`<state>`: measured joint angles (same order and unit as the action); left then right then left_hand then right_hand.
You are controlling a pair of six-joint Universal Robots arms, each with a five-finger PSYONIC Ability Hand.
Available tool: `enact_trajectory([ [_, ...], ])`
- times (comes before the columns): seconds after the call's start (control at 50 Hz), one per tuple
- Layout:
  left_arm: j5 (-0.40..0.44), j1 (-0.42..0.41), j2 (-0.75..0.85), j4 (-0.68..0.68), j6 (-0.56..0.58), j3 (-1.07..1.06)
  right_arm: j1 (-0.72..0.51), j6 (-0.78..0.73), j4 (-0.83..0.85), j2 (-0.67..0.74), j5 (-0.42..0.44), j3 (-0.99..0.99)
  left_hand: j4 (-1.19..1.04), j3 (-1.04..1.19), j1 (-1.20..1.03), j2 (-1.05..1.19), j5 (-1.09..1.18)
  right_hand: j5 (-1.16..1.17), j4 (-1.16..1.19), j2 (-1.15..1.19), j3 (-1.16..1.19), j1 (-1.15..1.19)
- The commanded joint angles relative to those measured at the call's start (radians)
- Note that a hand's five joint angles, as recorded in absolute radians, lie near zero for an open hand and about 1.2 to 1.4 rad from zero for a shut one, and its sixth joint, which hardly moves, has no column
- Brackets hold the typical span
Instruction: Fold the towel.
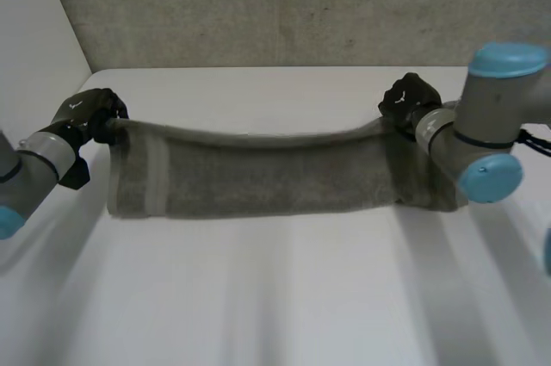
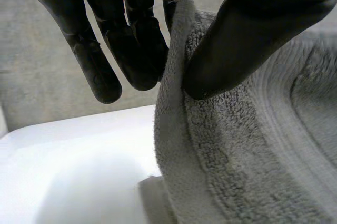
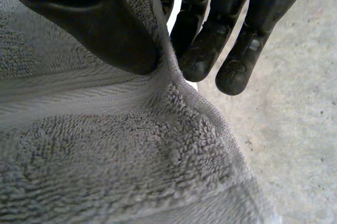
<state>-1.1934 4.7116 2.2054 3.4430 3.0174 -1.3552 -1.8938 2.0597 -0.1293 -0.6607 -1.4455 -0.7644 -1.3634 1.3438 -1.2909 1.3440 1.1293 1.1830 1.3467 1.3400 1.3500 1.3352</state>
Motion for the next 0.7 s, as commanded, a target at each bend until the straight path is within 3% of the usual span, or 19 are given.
enact_trajectory([
  [0.02,-0.06,-0.022,0.129,-0.007,-0.009,0.146,-0.004,-0.001,-0.004,0.161,-0.047,0.178,-0.033,0.052,-0.105,0.052,0.092,0.013,0.024,0.031,0.021,0.036],
  [0.04,-0.057,-0.031,0.149,-0.004,-0.008,0.165,-0.004,0.0,-0.004,0.183,-0.061,0.203,-0.033,0.052,-0.105,0.052,0.092,-0.504,-0.493,-0.486,-0.496,-0.482],
  [0.06,-0.057,-0.031,0.149,-0.004,-0.008,0.165,-0.005,0.004,0.0,0.202,-0.084,0.227,-0.033,0.052,-0.105,0.052,0.092,-1.183,-1.172,-1.165,-1.175,-1.161],
  [0.08,-0.054,-0.041,0.158,-0.001,-0.006,0.174,-0.005,0.004,0.0,0.202,-0.084,0.227,0.359,-0.34,0.287,-0.34,-0.3,-1.183,-1.172,-1.165,-1.175,-1.161],
  [0.1,-0.055,-0.048,0.16,0.002,-0.008,0.18,-0.004,0.01,0.005,0.21,-0.105,0.244,0.956,-0.936,0.883,-0.937,-0.896,-1.183,-1.172,-1.165,-1.175,-1.161],
  [0.12,-0.055,-0.048,0.16,0.002,-0.008,0.18,-0.004,0.01,0.005,0.21,-0.105,0.244,0.962,-0.942,0.889,-0.943,-0.902,-1.183,-1.172,-1.165,-1.175,-1.161],
  [0.14,-0.058,-0.054,0.158,0.004,-0.008,0.183,-0.005,0.028,0.016,0.211,-0.13,0.264,1.186,-1.166,1.113,-1.166,-1.126,-1.183,-1.172,-1.165,-1.175,-1.161],
  [0.28,-0.068,-0.064,0.116,0.019,-0.011,0.179,-0.005,0.195,0.04,0.153,-0.181,0.307,1.179,-1.16,1.107,-1.16,-1.12,-1.183,-1.172,-1.165,-1.175,-1.161],
  [0.32,-0.068,-0.064,0.065,0.018,-0.011,0.159,-0.004,0.302,0.031,0.066,-0.184,0.281,1.179,-1.16,1.107,-1.16,-1.12,-1.183,-1.172,-1.165,-1.175,-1.161],
  [0.4,-0.066,-0.059,0.005,0.015,-0.009,0.107,0.002,0.379,-0.013,-0.03,-0.176,0.208,1.179,-1.16,1.107,-1.16,-1.12,-1.183,-1.172,-1.165,-1.175,-1.161],
  [0.44,-0.061,-0.056,-0.067,0.015,0.003,0.033,0.009,0.43,-0.093,-0.143,-0.162,0.087,1.179,-1.16,1.107,-1.16,-1.12,-1.183,-1.172,-1.165,-1.175,-1.161],
  [0.5,-0.06,-0.051,-0.131,0.024,0.009,-0.046,0.01,0.439,-0.128,-0.195,-0.151,0.017,1.179,-1.16,1.107,-1.16,-1.12,-1.183,-1.172,-1.165,-1.175,-1.161],
  [0.54,-0.06,-0.054,-0.154,0.027,0.014,-0.079,0.025,0.445,-0.174,-0.307,-0.113,-0.189,1.179,-1.16,1.107,-1.16,-1.12,-1.183,-1.172,-1.165,-1.175,-1.161],
  [0.62,-0.063,-0.062,-0.171,0.038,0.043,-0.131,0.051,0.448,-0.156,-0.373,-0.092,-0.361,1.176,-1.157,1.104,-1.157,-1.117,-1.183,-1.172,-1.165,-1.175,-1.161],
  [0.7,-0.061,-0.064,-0.129,0.073,0.202,-0.206,0.084,0.448,-0.078,-0.39,-0.085,-0.5,1.176,-1.157,1.104,-1.157,-1.117,-1.183,-1.172,-1.165,-1.175,-1.161],
])
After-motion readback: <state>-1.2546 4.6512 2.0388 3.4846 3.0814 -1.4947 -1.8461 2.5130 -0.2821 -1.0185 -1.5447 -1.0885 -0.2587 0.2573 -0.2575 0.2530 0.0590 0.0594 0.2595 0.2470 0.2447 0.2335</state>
